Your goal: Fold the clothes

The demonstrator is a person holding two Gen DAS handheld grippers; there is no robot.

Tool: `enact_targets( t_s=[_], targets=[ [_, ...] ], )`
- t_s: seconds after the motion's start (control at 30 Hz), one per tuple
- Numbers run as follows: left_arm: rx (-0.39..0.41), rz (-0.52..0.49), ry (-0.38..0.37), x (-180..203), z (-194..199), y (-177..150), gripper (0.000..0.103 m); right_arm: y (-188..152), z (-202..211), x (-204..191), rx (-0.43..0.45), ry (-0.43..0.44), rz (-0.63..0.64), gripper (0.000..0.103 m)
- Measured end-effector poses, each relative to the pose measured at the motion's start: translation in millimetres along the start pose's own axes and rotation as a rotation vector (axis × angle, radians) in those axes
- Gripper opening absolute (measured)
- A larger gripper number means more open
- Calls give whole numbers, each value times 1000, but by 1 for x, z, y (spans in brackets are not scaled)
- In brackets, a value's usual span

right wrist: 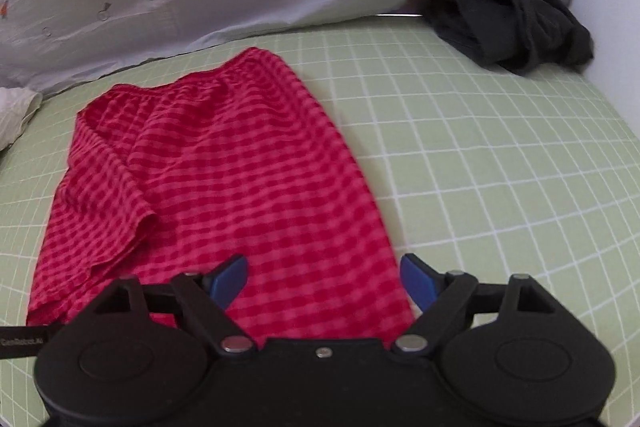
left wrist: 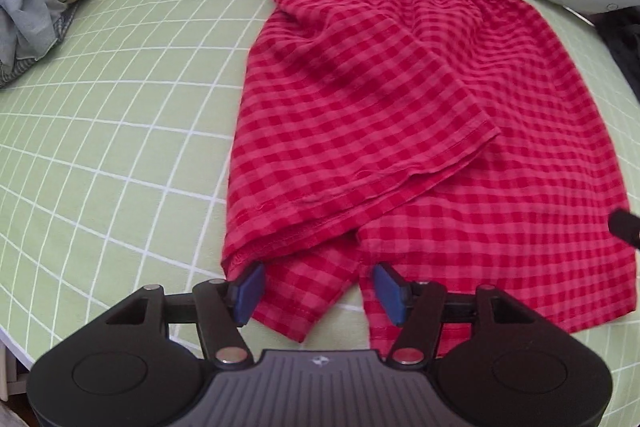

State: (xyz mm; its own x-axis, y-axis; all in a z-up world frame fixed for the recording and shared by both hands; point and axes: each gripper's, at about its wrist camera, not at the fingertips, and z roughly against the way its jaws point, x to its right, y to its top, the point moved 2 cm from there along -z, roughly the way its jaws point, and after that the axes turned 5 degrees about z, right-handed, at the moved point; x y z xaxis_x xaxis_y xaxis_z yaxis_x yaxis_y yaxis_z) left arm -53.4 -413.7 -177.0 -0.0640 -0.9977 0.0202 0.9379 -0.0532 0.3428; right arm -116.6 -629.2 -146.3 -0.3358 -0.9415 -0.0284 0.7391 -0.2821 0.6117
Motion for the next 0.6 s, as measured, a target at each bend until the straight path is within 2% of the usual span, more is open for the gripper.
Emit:
enact_targets(
  t_s=[0.1, 0.2, 0.37, 0.6],
  targets=[
    [-4, 15, 12, 0, -2, -1, 62, 6, -5, -20, 12, 58, 51, 83],
    [-5, 20, 26, 2, -5, -2, 67, 11, -10, -39, 18, 111, 103, 79],
    [-24, 77, 41, 0, -9, 5, 71, 14, -23, -60, 5, 179, 168, 75],
    [-61, 135, 65, 0, -15, 15, 80, 25, -40, -80, 4, 281, 229, 60]
  ],
)
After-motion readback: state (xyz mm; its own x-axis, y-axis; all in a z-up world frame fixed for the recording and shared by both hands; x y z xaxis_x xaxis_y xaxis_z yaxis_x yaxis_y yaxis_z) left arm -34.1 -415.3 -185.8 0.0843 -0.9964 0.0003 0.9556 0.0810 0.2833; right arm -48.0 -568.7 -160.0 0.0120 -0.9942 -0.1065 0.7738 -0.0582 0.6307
